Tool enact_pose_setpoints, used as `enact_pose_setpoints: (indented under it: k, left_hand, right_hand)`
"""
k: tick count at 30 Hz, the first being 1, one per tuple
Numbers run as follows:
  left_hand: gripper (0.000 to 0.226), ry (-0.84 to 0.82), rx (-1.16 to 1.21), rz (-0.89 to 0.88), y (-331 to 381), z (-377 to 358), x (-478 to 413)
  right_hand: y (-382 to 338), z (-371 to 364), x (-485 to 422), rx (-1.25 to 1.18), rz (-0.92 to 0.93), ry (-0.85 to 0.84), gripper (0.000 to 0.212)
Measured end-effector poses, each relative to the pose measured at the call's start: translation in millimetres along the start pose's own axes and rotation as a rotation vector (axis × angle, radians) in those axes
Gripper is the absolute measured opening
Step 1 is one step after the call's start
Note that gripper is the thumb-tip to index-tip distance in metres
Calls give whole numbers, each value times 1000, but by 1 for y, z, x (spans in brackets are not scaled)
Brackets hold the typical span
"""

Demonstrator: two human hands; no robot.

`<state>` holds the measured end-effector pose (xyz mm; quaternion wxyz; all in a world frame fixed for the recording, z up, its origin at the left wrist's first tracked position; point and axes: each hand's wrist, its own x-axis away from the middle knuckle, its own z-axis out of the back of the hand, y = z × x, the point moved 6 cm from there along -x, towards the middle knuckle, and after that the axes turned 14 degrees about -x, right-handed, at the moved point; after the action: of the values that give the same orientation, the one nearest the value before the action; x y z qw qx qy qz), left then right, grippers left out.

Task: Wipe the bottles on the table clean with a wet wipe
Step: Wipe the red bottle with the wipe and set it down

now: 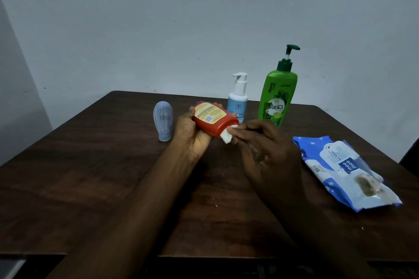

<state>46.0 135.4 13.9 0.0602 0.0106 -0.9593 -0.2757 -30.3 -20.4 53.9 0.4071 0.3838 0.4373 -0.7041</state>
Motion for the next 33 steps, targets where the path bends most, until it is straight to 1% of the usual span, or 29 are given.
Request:
enact_pose_setpoints:
  k: [3, 5, 9, 14, 17, 20, 23, 26, 28, 29, 30, 32, 33]
  left_hand:
    - [35, 4, 13, 1, 0, 3, -5]
    - [35, 4, 9, -4, 1, 4, -6]
    - [34, 1, 2, -2, 1, 6, -7]
    - [32, 0, -17, -5, 0, 3, -3]
    - [40, 8, -34, -6, 0, 2, 0]
    - [51, 2, -72, 14, 1, 1, 2]
    - [50, -27, -88, 11, 1, -1, 3]
    - [41, -12, -56, -37, 3, -3, 3]
    - [40, 1, -24, -68, 6, -4, 4]
    - [41, 2, -6, -81, 8, -4, 4]
    - [41, -1, 6, -93, 9, -4, 5]
    - [38, -30, 25, -98, 10, -5, 7]
    - [37, -49, 27, -98, 9, -5, 7]
  right_hand:
    - [0, 5, -6, -30, -30, 80, 27]
    - [0, 5, -7, -45, -46, 100, 26]
    - [0, 4, -6, -19, -42, 84, 30]
    - [-1, 4, -7, -2, -35, 79, 29]
    - [-8, -7, -2, -23, -6, 11, 27]
    - [-14, -16, 1, -38, 23, -57, 31]
    - [-15, -14, -5, -34, 38, -36, 35]
    - [-13, -5, -17, -25, 39, 18, 29]
    - [-7, 3, -24, -66, -34, 72, 23]
    - [-1, 6, -27, -130, -129, 93, 20]
    - [8, 7, -27, -244, -277, 113, 18]
    - [23, 4, -23, -583, -600, 193, 18]
    - [28, 3, -20, -741, -713, 250, 19]
